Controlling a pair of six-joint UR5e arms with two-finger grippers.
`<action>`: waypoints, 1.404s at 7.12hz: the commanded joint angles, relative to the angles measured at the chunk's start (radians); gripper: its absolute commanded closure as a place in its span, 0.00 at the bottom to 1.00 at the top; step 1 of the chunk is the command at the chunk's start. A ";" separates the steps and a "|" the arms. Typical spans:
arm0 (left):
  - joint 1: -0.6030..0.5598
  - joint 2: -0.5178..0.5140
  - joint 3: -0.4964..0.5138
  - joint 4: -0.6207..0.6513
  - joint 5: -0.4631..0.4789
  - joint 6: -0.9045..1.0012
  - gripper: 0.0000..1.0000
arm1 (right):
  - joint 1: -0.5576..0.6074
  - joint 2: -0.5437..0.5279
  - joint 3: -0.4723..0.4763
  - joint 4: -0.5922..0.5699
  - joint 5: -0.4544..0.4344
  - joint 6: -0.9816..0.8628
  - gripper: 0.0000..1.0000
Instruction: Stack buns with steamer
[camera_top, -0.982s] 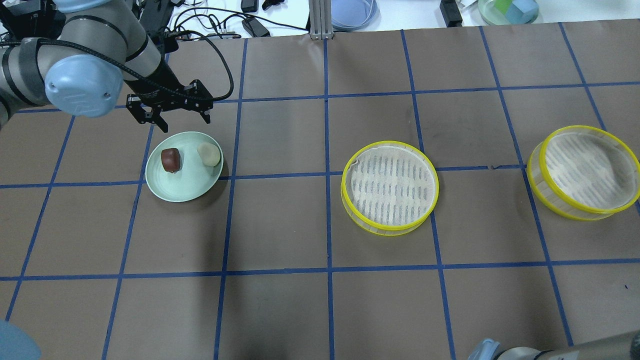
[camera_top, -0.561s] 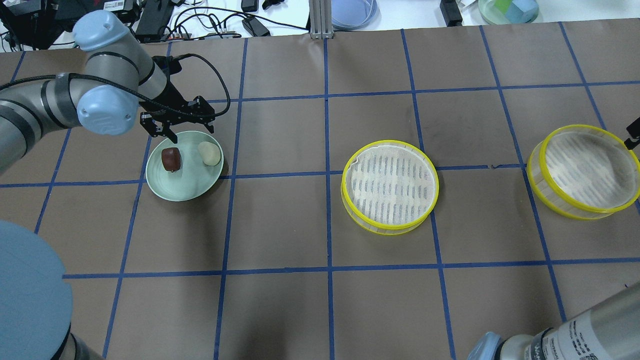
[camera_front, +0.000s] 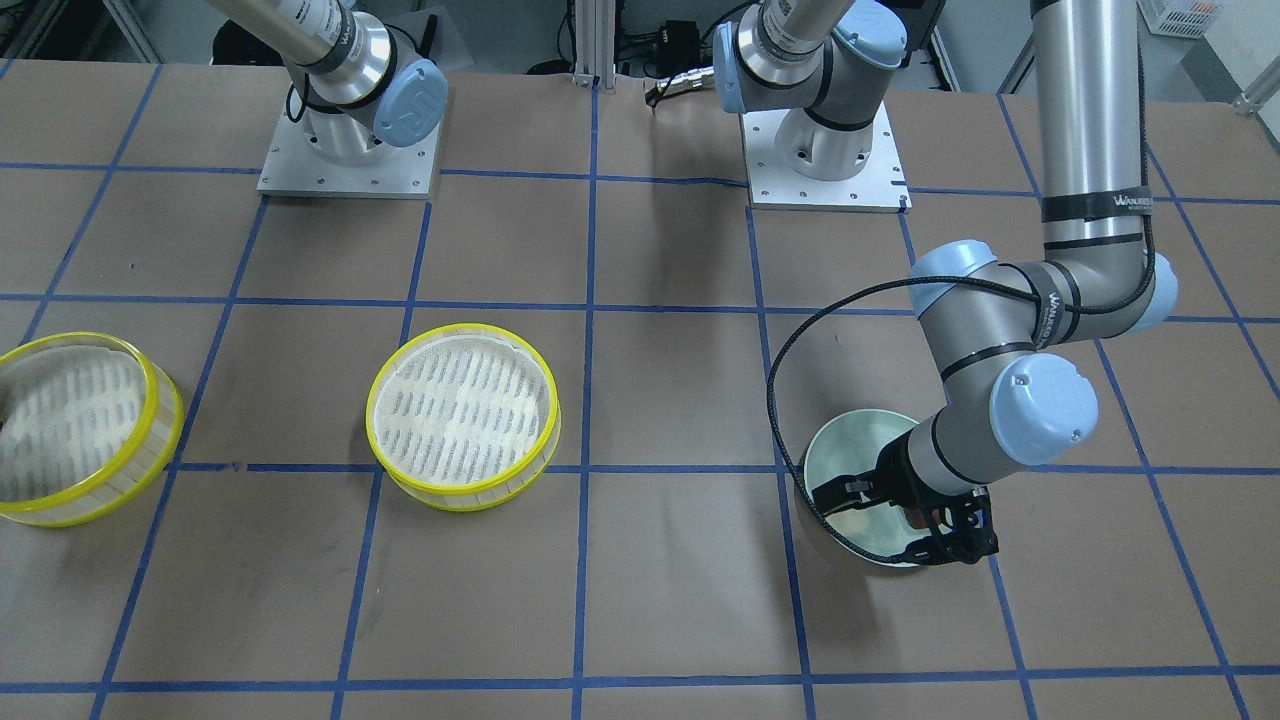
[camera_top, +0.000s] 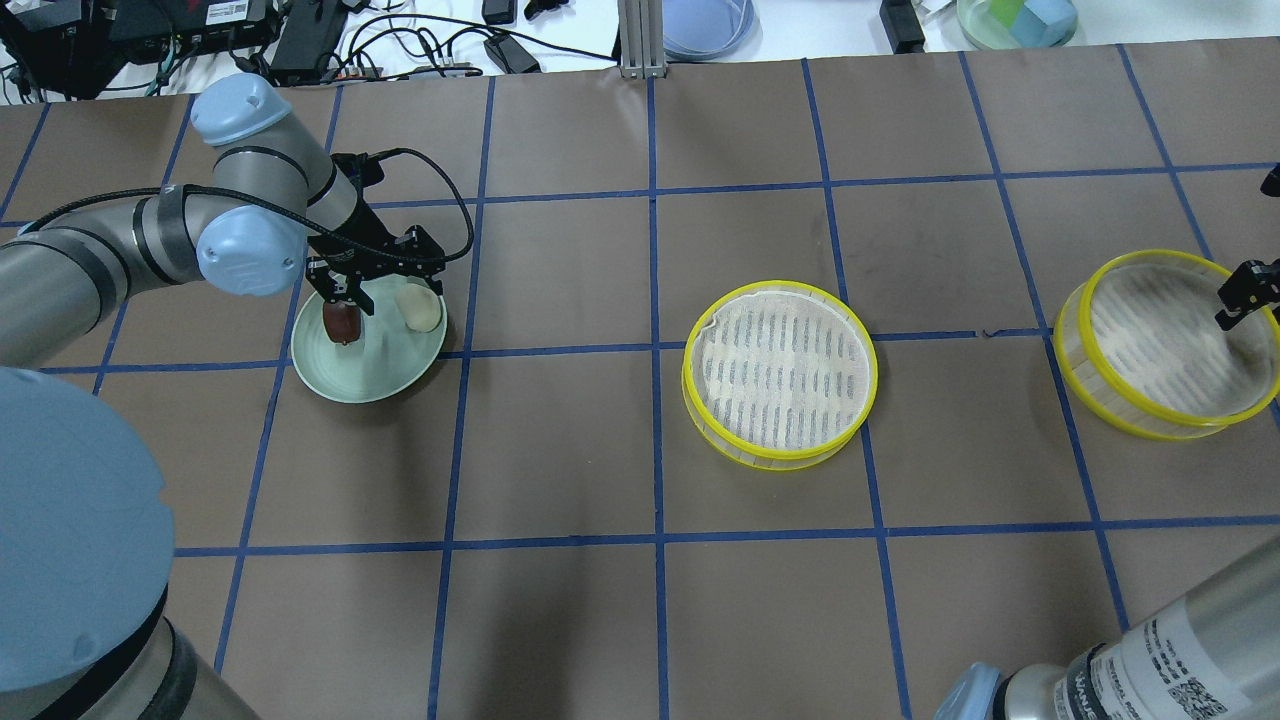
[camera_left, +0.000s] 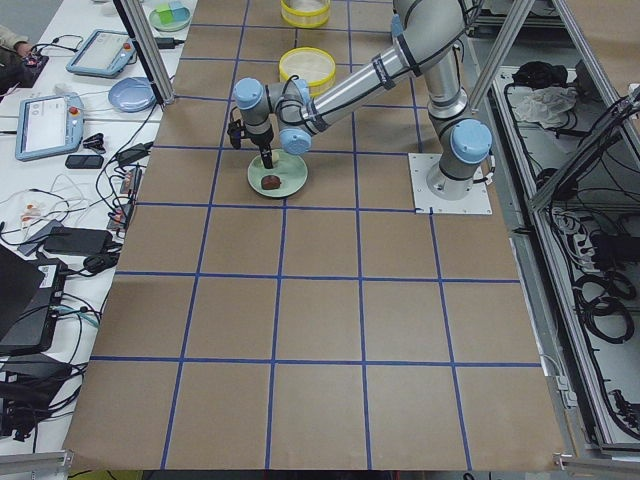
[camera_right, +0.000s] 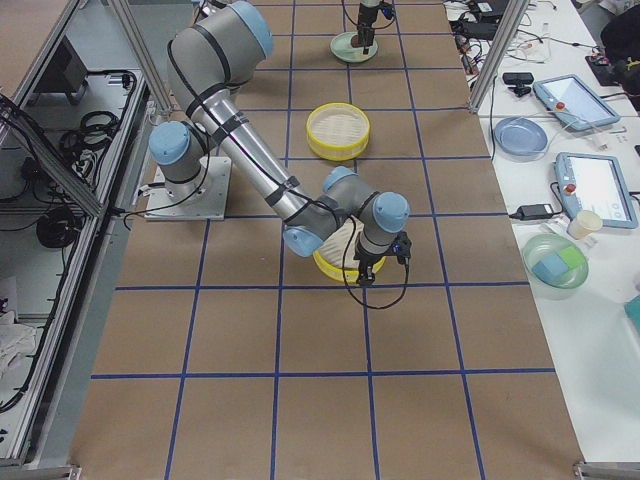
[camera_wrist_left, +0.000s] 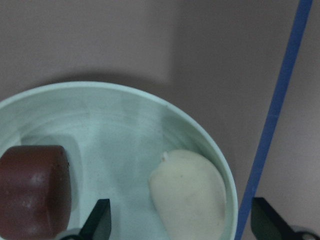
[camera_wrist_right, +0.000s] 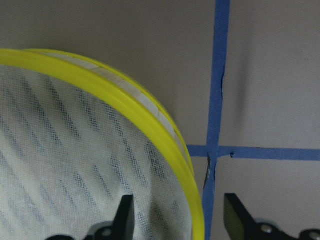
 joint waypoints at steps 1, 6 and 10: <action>0.000 -0.011 -0.001 0.000 -0.002 -0.008 0.17 | 0.000 0.003 0.002 -0.002 -0.005 -0.002 0.79; 0.002 0.001 0.001 0.000 0.009 0.021 0.76 | 0.000 -0.149 -0.015 0.135 -0.023 0.000 0.82; -0.059 0.148 0.024 -0.167 -0.012 -0.013 0.89 | 0.017 -0.472 -0.015 0.411 -0.008 0.017 0.80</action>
